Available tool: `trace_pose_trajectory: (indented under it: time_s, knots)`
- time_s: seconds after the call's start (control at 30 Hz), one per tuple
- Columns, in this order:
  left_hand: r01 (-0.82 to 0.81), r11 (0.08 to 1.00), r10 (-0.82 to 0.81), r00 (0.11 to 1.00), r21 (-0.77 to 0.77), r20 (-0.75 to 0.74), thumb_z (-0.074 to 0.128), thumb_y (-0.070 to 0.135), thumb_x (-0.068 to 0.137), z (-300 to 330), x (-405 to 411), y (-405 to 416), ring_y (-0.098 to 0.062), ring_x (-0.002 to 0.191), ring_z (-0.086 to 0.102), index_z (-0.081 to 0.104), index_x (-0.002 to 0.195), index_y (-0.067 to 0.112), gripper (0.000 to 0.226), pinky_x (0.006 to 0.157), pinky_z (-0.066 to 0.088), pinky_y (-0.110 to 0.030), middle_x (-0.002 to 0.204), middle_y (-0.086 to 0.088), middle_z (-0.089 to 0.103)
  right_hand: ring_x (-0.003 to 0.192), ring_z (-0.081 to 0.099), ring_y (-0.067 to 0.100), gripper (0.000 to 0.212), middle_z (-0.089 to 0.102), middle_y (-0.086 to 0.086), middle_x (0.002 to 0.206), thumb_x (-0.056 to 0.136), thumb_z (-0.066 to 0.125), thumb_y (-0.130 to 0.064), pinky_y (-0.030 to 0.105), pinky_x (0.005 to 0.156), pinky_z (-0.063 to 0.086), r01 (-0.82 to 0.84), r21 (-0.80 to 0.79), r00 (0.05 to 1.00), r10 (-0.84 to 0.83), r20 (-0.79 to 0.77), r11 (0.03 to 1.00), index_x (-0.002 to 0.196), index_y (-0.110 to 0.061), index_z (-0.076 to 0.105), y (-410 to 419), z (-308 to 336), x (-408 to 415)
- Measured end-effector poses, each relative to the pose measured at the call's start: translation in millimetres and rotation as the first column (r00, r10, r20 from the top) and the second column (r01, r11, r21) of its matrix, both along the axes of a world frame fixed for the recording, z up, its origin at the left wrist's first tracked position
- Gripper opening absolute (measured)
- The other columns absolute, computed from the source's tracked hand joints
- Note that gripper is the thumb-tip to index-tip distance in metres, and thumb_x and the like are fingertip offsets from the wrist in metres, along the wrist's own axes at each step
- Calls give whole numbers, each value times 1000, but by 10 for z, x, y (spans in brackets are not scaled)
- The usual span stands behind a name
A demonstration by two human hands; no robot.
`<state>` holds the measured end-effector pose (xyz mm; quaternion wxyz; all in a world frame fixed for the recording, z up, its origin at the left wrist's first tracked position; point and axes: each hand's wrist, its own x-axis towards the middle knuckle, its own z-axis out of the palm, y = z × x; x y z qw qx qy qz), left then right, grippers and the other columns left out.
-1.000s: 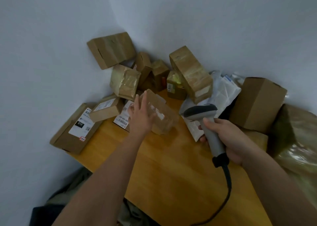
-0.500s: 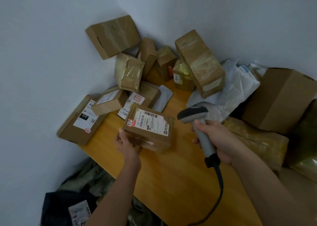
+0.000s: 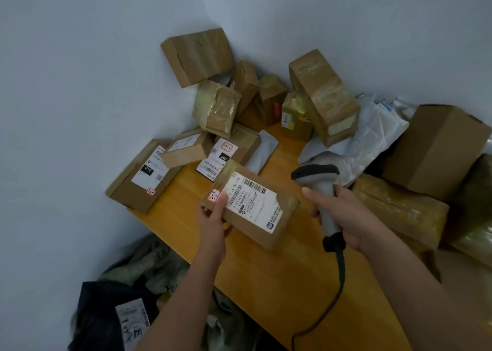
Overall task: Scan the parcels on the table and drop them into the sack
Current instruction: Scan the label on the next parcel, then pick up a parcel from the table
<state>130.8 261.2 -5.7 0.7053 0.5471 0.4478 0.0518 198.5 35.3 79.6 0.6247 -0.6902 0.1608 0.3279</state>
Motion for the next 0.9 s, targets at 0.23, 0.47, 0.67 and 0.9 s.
trace_pose_trajectory:
  time_s: [0.23,0.47,0.67,0.9]
  knots:
    - [125,979,-109,989,-163,105,78,74,53,385,-430,237,-33,108,68,47,137,20,105,100,48,-55,118,-11,70,75,57,19,61,68,8,93,62,81,-49,32,68,49,-154,-6,988,154,7,988,109,-13,64,302,177,-619]
    - [295,933,-279,955,-206,104,79,54,68,677,-1278,250,-26,107,68,44,136,30,80,96,51,-54,120,-1,70,74,56,19,68,70,11,100,57,85,-46,31,65,47,-109,15,994,109,0,994,111,-12,62,523,208,-1272]
    - [447,875,-431,894,-186,124,81,35,70,710,-1689,134,-25,113,63,32,140,41,86,96,51,-53,128,6,62,77,60,19,54,67,10,103,78,77,-43,33,65,48,-2,14,1000,1,30,1000,116,-8,58,475,325,-1564]
    - [257,965,-250,962,-55,110,82,22,75,824,-1893,-36,-25,104,68,24,140,47,91,85,55,-44,119,0,68,76,61,20,40,59,11,110,99,53,-39,34,68,49,-103,37,988,98,120,994,125,-8,52,239,781,-1510]
